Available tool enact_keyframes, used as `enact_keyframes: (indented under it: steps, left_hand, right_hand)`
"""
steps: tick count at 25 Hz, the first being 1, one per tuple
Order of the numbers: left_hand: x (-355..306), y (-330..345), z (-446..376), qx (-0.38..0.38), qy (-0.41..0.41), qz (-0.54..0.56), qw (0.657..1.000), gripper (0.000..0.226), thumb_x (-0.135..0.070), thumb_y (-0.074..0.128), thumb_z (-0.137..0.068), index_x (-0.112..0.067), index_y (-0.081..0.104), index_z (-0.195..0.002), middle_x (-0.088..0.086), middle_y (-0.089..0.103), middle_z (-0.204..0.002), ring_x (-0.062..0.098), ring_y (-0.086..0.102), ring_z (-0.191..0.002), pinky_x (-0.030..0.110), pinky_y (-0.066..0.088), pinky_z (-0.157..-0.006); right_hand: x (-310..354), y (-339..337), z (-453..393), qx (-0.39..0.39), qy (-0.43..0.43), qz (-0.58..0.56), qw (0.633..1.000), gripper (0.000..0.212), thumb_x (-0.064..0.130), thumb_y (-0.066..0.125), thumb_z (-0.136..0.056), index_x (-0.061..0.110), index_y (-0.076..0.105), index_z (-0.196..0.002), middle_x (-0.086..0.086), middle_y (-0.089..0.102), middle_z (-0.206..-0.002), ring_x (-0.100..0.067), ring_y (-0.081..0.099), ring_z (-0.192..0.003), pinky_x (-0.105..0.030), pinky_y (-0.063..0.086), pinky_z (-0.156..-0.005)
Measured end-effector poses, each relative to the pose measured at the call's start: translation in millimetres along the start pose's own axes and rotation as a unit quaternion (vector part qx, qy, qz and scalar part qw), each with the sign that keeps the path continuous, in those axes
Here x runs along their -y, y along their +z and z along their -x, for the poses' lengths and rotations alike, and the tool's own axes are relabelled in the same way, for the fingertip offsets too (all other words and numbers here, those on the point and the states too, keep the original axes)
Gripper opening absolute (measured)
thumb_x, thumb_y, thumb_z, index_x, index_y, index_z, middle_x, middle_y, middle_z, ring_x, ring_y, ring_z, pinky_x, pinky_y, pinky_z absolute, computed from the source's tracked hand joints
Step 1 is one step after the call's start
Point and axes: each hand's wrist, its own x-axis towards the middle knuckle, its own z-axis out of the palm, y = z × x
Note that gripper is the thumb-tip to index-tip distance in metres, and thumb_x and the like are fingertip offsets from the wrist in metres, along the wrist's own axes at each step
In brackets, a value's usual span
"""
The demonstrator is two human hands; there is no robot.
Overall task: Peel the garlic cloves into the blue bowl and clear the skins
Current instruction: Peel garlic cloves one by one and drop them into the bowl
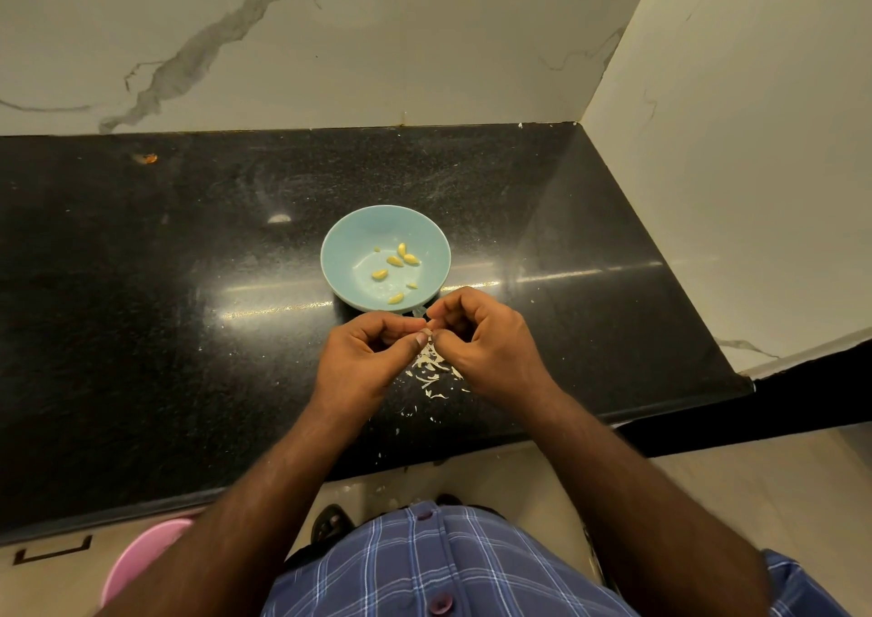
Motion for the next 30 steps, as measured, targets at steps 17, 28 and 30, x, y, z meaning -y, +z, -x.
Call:
enact_keyframes:
  steps: [17,28,30]
  left_hand:
    - [0.7,4.1,3.1,-0.005,0.035,-0.056,0.998,0.010,-0.004,0.078,-0.085,-0.012,0.078,-0.090,0.005,0.078,-0.083,0.029,0.075,-0.085,0.051,0.062,-0.084]
    - [4.8,0.3,-0.2,0.013,-0.114,0.111,0.987,0.019,-0.021,0.076,-0.079,-0.009,0.078,-0.094,0.012,0.072,-0.079,0.015,0.061,-0.069,0.022,0.051,-0.062]
    - [3.0,1.6,0.2,0.021,-0.139,0.133,0.981,0.027,-0.023,0.076,-0.075,-0.005,0.077,-0.095,0.012,0.072,-0.080,0.014,0.063,-0.070,0.020,0.052,-0.062]
  right_hand:
    - [3.3,15.2,5.0,-0.025,-0.057,0.107,0.992,0.015,0.007,0.064,-0.090,0.019,0.059,-0.097,0.006,0.060,-0.082,-0.014,0.058,-0.076,-0.043,0.055,-0.068]
    - [-6.1,0.8,-1.2,0.019,0.063,-0.080,0.995,0.020,0.010,0.078,-0.087,0.016,0.077,-0.106,0.004,0.078,-0.094,-0.005,0.073,-0.092,-0.028,0.059,-0.088]
    - [-7.2,5.6,0.7,-0.002,0.075,-0.112,0.991,0.017,0.012,0.080,-0.085,0.015,0.078,-0.102,0.001,0.079,-0.092,-0.011,0.075,-0.091,-0.036,0.061,-0.089]
